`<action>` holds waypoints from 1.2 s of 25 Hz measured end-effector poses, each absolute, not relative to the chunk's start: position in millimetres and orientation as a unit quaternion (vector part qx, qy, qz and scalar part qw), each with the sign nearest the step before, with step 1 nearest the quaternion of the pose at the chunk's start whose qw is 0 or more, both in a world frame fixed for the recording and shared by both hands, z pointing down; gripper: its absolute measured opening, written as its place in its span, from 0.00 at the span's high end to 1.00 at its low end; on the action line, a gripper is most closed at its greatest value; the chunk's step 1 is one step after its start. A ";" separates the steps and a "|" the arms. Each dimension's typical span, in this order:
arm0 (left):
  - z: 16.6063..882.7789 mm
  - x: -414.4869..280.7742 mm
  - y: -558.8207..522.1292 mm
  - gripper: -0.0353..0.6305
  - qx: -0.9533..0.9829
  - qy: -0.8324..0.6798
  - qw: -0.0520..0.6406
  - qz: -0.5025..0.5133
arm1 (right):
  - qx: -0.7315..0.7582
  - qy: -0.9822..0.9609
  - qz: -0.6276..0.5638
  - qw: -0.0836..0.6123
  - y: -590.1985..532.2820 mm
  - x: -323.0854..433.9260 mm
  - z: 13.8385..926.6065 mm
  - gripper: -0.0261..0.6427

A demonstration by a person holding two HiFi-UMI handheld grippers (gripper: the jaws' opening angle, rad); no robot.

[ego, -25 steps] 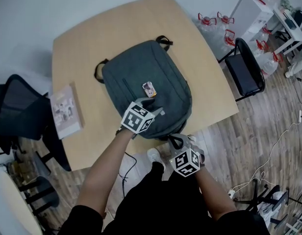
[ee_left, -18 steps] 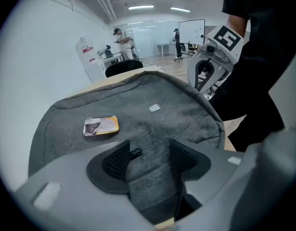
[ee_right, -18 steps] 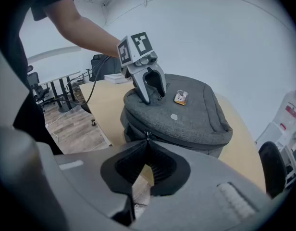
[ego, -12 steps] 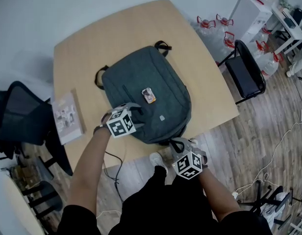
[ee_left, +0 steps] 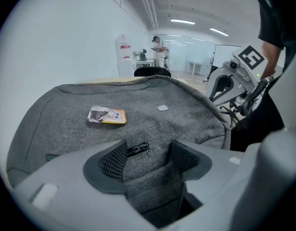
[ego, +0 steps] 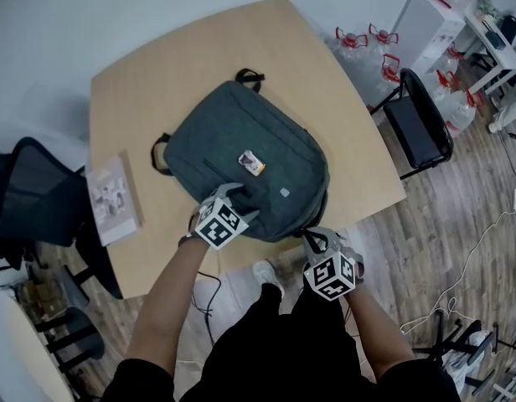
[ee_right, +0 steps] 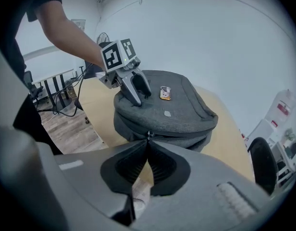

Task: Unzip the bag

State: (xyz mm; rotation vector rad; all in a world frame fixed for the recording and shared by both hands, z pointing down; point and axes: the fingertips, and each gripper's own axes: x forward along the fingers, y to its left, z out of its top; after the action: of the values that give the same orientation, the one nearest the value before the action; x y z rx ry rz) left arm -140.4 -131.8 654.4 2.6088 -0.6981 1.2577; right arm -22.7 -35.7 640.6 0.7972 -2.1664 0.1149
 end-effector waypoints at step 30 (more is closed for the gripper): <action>644.1 -107.6 -140.1 0.53 0.829 -0.368 0.179 0.381 | 0.290 -0.868 0.064 0.398 1.2 -109.9 661.8 0.93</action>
State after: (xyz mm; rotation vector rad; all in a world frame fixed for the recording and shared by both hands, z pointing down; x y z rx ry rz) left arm -107.6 -140.1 644.1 2.3440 -1.0419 1.0787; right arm -109.9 1.2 661.8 0.7341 -2.1979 0.1630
